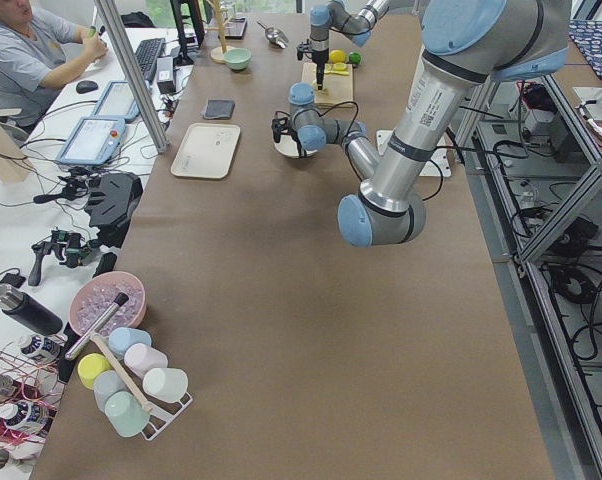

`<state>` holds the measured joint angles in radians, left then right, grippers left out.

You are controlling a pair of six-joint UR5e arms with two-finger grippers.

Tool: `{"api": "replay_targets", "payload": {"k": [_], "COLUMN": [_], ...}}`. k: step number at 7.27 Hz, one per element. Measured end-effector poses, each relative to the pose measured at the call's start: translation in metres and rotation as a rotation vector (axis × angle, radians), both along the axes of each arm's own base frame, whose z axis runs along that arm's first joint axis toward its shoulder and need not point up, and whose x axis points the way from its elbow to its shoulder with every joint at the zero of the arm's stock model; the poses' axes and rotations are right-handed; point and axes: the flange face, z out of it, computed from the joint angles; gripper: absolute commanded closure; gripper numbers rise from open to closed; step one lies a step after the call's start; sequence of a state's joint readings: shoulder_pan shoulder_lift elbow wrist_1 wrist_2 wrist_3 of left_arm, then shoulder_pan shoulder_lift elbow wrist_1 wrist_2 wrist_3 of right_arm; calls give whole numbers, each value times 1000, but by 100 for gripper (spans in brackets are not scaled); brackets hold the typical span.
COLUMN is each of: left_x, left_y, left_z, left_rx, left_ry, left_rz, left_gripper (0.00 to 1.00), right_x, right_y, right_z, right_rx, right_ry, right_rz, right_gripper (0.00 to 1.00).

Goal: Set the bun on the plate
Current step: 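Set the plate down with left gripper while right gripper grasps the white bun, then carry the bun over the plate with the right gripper while the left gripper withdraws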

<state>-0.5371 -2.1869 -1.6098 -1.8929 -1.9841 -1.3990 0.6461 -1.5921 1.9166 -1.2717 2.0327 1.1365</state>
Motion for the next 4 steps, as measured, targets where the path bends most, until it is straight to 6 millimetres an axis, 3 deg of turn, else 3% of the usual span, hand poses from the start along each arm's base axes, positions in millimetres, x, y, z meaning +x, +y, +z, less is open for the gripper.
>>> {"api": "replay_targets", "payload": {"k": [1,2,4], "left_x": [1,2,1], "left_y": [2,2,3], "left_z": [0,0,-1], "left_rx": [0,1,3], "left_ry": [-1,-1,1], "left_rz": [2,3,3], "left_gripper": [30,16,9], "right_x": [-1,-2,-3], "right_y": [-1,-2,-4], "right_z": [0,-2,-7], "right_rx": [2,7,13], "right_ry": [0,-3,-11], "right_rz": [-1,-3,-4], "right_gripper": [48,55,56]}}
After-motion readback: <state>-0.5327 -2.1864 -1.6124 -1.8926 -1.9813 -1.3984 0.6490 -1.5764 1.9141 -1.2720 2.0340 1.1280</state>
